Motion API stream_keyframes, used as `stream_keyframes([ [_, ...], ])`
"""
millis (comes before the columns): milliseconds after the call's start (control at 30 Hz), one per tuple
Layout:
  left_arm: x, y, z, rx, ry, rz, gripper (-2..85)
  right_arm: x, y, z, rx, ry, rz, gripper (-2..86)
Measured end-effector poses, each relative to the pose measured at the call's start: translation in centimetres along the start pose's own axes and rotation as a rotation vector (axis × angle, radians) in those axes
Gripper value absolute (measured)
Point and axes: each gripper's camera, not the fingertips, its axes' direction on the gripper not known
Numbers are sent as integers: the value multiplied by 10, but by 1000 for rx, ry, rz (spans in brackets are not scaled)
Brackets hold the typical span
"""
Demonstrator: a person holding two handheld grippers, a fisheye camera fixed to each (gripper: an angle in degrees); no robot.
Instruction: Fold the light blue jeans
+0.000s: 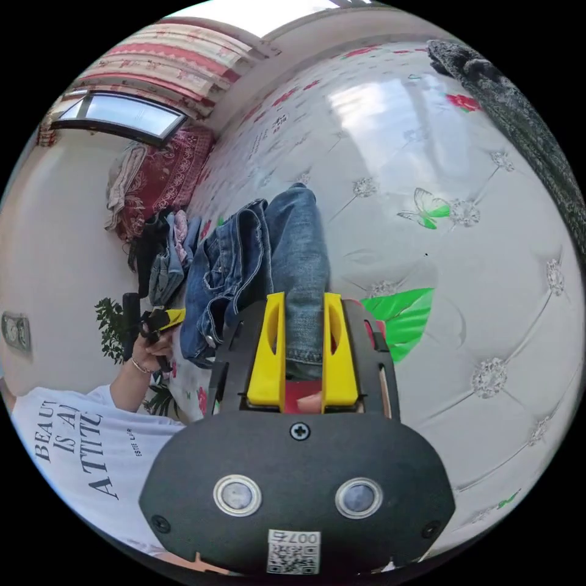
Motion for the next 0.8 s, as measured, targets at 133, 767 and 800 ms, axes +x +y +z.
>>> stream_keyframes([
  [133, -9, -15, 1, 11, 17, -23, 65, -22, -17, -17, -10, -27, -57, 14],
  [767, -26, 3, -380, 593, -609, -51, 76, -392, -149, 90, 144, -240, -451, 27],
  [800, -39, 4, -375, 562, -630, -108, 82, -383, -138, 108, 114, -207, -428, 31],
])
